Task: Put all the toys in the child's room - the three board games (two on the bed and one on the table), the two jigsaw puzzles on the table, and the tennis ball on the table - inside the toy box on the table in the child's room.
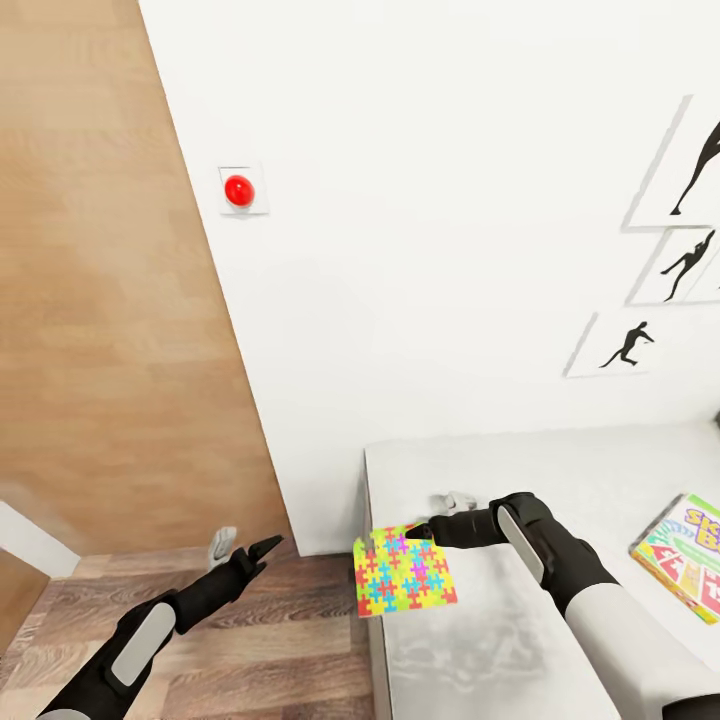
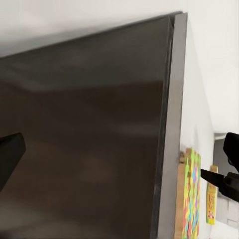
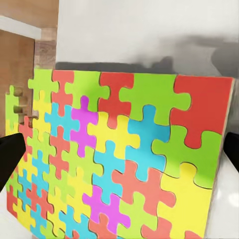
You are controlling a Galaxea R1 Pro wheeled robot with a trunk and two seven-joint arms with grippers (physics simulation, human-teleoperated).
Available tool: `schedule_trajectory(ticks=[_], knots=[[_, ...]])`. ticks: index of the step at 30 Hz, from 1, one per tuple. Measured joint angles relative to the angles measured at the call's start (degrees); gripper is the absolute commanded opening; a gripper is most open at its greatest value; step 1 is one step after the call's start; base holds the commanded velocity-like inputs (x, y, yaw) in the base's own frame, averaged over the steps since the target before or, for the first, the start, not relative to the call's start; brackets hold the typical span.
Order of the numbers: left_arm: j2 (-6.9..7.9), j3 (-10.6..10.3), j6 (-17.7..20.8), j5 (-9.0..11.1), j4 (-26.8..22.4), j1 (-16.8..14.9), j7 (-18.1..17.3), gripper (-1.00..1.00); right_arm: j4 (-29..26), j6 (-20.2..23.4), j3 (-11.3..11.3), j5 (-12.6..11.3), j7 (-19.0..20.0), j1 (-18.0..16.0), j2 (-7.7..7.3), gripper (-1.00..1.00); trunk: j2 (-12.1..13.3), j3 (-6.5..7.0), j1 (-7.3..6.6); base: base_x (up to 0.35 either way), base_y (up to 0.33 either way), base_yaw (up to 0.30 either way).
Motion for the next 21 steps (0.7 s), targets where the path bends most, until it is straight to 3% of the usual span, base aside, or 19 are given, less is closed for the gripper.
schedule_trajectory(ticks=[21], knots=[[0.01,0.1,0.0,0.0,0.0,0.0,-1.0,1.00,0.0,-0.1,-0.1,0.0,0.0,0.0,-0.20,1.00,0.0,0.00,0.00,0.000,0.000,0.018]])
